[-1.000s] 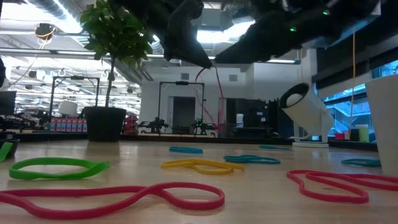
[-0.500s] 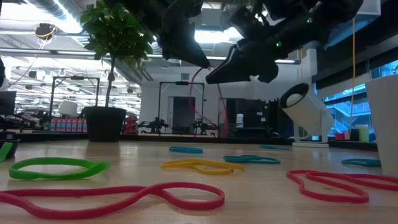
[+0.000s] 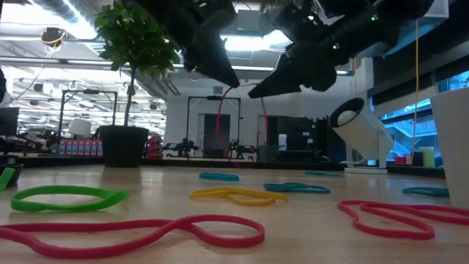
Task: Pick and place rubber bands into bin
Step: Put the red rubber band into the white bin
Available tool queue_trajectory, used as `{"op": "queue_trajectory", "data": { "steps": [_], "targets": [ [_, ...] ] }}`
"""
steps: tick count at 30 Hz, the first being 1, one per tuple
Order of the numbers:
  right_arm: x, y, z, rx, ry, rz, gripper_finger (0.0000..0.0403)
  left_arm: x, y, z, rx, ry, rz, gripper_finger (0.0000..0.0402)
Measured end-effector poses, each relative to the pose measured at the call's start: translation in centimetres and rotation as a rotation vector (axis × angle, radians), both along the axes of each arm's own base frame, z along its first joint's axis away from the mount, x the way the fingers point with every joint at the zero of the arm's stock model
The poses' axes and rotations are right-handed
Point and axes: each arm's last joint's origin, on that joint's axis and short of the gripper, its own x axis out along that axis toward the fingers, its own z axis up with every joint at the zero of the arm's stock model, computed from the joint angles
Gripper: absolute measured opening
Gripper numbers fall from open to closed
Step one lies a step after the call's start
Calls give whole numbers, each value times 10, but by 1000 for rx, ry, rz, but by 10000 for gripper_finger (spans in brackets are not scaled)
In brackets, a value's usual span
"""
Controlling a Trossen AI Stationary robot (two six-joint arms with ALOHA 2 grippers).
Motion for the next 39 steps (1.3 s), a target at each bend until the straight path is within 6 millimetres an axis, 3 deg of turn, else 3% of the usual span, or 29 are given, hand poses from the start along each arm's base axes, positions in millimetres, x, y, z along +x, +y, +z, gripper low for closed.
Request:
{"op": "queue_trajectory", "data": {
  "steps": [13,25,32,39],
  "targets": [
    [-16,10,14,83,17,-48,2,2,0,0,-117,-5,-135,8],
    [-17,9,12,94,32,-57,3,5,9,5,-28,-72,-17,72],
    [-19,9,9,69,75,-51,4,5,14,7,3,-95,78,133],
    [-35,13,22,40,80,-142,4,2,10,2,6,-28,10,150]
  ]
}}
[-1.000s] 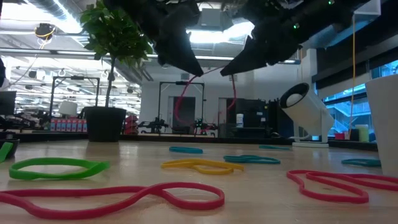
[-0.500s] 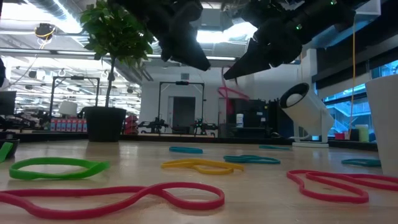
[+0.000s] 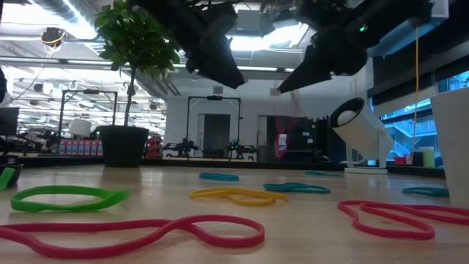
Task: Pick and place rubber bands into bin
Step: Put the red rubber band into the white bin
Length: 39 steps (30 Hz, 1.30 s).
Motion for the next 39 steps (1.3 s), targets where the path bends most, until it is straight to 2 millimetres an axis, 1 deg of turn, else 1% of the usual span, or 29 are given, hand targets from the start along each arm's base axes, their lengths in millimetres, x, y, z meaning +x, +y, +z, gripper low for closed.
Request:
{"op": "queue_trajectory", "data": {
  "steps": [3,8,10,12,14,17,20,23,25,28,33,36,39],
  "targets": [
    [-13,5,13,53,-24,-26,5,-2,-5,-3,-30,29,-26,148],
    [-36,15,30,204,-67,-70,4,-2,-13,-3,-61,36,-69,146],
    [-46,21,33,252,-49,-85,3,-3,-15,-4,-75,50,-94,146],
    [-52,29,38,292,-4,-101,2,-6,-17,-8,-74,103,-115,146],
    [-58,38,48,321,39,-118,2,-9,-18,-16,-59,115,-129,146],
    [-63,54,64,370,93,-159,2,-15,-19,-37,-64,91,-163,145],
    [-69,72,81,460,123,-221,2,-25,-17,-49,-108,31,-216,146],
    [-78,91,94,558,191,-286,1,-41,-11,-57,-122,5,-199,145],
    [-83,105,100,625,239,-324,1,-52,-8,-56,-120,-20,-188,145],
    [-89,126,106,722,311,-384,1,-71,-7,-49,-118,-60,-187,147],
    [-97,154,97,816,439,-511,0,-97,-6,-37,-104,-139,-186,147],
    [-97,163,82,796,477,-572,0,-110,-6,-33,-103,-170,-186,145],
    [-94,168,61,740,496,-643,0,-119,-6,-30,-95,-195,-194,147]
  ]
}}
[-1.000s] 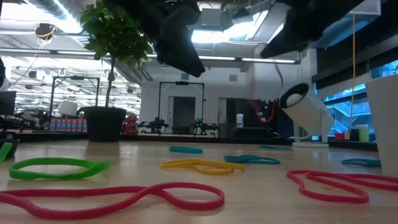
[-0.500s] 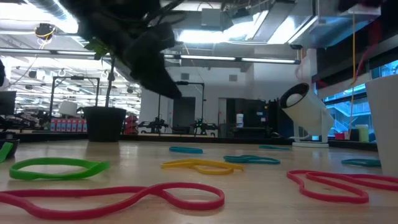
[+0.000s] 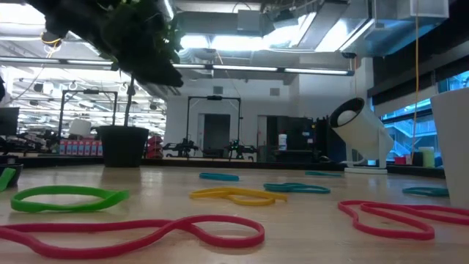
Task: Pick and place rubber bands into bin
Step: Put the red rubber band into the white bin, then put the black rubber band into the white bin
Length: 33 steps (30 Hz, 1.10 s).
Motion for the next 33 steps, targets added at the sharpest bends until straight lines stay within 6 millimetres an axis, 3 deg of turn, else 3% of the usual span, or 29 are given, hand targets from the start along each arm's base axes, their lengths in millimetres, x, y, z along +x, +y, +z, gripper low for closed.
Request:
{"op": "queue_trajectory", "data": {
  "steps": [5,9,13,26,33],
  "targets": [
    [12,5,-35,-59,86,-62,0,-6,0,3,6,-13,-4,147],
    [22,10,-63,-2,173,-86,3,-7,1,3,17,-14,15,145],
    [28,13,-80,10,182,-102,25,-7,1,2,22,-2,23,148],
    [30,13,-81,43,191,-170,173,-6,0,3,33,-8,-16,147],
    [30,14,-79,56,208,-167,218,-7,0,1,27,9,-8,161]
  ]
}}
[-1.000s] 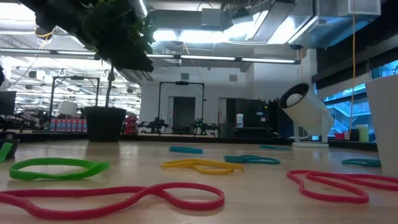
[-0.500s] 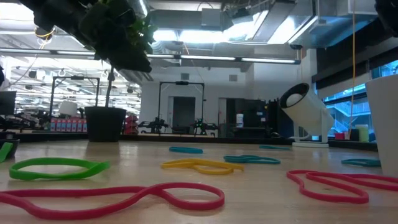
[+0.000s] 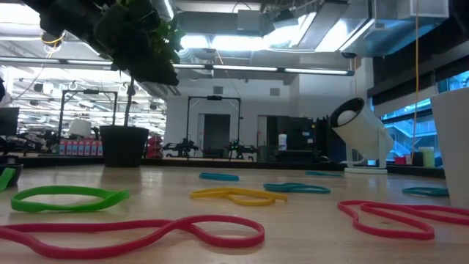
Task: Pick and place rubber bands into bin
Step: Put the black rubber band into the white bin
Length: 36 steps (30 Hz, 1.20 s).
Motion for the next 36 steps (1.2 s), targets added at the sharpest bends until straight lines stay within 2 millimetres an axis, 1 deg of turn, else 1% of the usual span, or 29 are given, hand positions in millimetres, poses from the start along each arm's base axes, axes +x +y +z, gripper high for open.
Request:
{"op": "queue_trajectory", "data": {
  "steps": [3,7,9,12,16,19,23,25,27,29,31,34,36],
  "targets": [
    [1,2,9,13,21,1,222,-2,0,-3,-21,30,13,188],
    [1,1,28,-44,33,22,219,-4,0,-6,-29,69,16,227],
    [1,-1,37,-103,14,64,217,-4,0,-6,-54,67,15,238],
    [1,-5,54,-186,-2,160,209,-4,-1,-6,-105,62,17,243],
    [5,-26,74,-238,-60,230,185,-4,-1,-6,-83,66,11,244],
    [6,-52,86,-265,-112,264,163,-3,-1,-6,-56,65,-2,244],
    [8,-88,93,-248,-210,347,141,-2,-1,-4,-82,43,14,244],
    [10,-104,92,-251,-295,408,134,-2,0,-4,-81,32,32,244],
    [12,-119,85,-301,-398,468,129,-2,0,-4,-62,32,61,244],
    [13,-133,72,-337,-492,527,127,-4,-2,-6,-35,56,105,244],
    [13,-146,56,-373,-566,574,126,-7,-6,-7,-16,95,142,244],
    [10,-165,31,-429,-657,586,125,-11,-15,-4,-31,167,222,244],
    [8,-175,17,-455,-705,564,125,-13,-21,-1,-63,221,282,244]
  ]
}}
